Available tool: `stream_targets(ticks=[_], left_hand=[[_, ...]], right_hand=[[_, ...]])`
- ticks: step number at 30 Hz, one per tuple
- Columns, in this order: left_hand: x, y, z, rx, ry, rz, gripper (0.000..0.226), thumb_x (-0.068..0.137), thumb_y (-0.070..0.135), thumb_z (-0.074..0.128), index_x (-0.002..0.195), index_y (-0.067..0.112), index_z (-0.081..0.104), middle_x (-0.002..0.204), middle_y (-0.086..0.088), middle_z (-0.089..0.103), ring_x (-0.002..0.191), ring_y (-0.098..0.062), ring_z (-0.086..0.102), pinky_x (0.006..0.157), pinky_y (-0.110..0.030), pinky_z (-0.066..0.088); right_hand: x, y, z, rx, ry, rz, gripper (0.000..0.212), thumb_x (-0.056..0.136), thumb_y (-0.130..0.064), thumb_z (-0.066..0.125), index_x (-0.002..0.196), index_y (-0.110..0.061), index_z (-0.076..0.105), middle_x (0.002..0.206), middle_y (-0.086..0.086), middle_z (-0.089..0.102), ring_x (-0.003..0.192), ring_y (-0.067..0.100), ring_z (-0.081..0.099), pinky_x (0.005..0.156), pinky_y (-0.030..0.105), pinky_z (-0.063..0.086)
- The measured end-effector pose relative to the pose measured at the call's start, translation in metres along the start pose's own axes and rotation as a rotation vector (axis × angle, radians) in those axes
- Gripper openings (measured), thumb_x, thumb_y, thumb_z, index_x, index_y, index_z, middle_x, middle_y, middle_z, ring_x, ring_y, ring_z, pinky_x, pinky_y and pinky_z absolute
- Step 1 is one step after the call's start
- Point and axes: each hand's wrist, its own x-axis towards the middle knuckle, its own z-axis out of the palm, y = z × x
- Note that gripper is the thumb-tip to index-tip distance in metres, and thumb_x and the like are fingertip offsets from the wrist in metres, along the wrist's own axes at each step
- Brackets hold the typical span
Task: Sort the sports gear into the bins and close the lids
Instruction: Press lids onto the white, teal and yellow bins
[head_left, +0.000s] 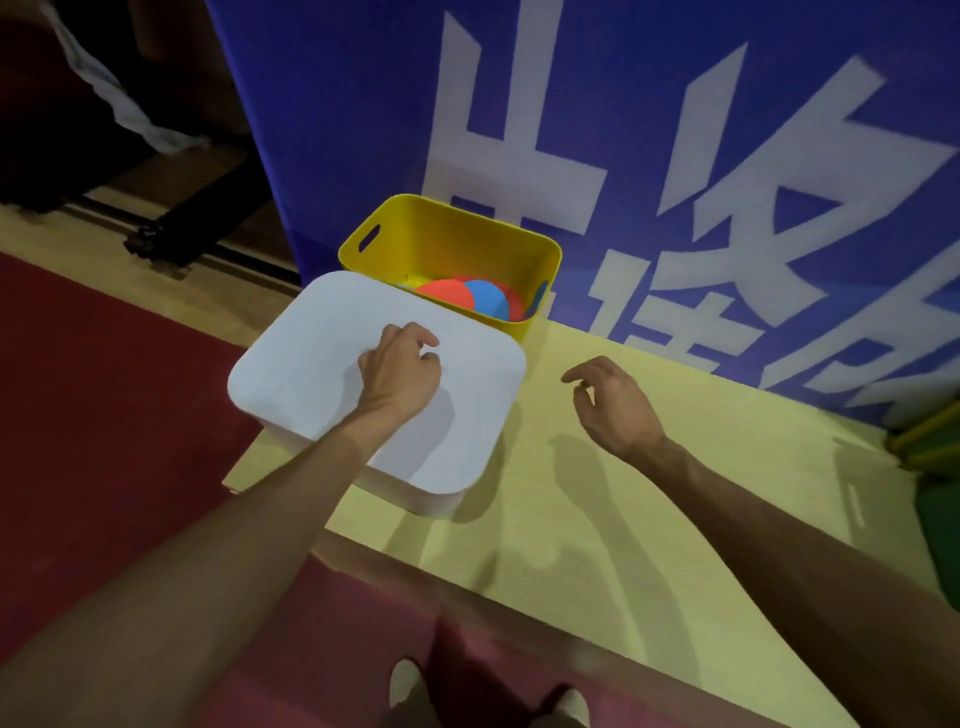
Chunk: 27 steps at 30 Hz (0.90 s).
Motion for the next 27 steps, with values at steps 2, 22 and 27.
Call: stream_targets(ticks=[2,22,27], left_hand=[[0.001,0.029,0.012,-0.006,-0.003,0.080,0.024,0.091,0.013,0.048,0.111,0.018,0.061,0.124,-0.006,0.053,0.114,-0.027,0.051,0.107,-0.035,0.030],[-0.091,0.374,0.248,-0.250,-0.383,0.301,0.028,0.097,0.033,0.046,0.117,0.020,0.059,0.115,0.006,0.057,0.102,-0.009,0.051,0.080,-0.022,0.036],[-0.105,0.435,0.306,-0.271,-0.675,0.375,0.025,0.094,0.043,0.049,0.112,0.028,0.059,0.118,0.011,0.059,0.111,-0.007,0.052,0.088,-0.025,0.038]], right_hand=[[-0.005,0.022,-0.021,0.020,-0.012,0.093,0.033,0.093,-0.012,0.047,0.125,-0.013,0.056,0.116,0.006,0.062,0.103,0.022,0.060,0.087,0.028,0.044],[-0.108,0.329,-0.243,0.063,0.112,0.337,0.024,0.093,-0.019,0.051,0.109,-0.008,0.067,0.110,0.011,0.068,0.099,0.028,0.064,0.089,0.039,0.051],[-0.137,0.393,-0.277,0.071,0.164,0.417,0.019,0.089,-0.018,0.053,0.095,-0.008,0.069,0.099,0.014,0.070,0.094,0.032,0.063,0.073,0.027,0.042]])
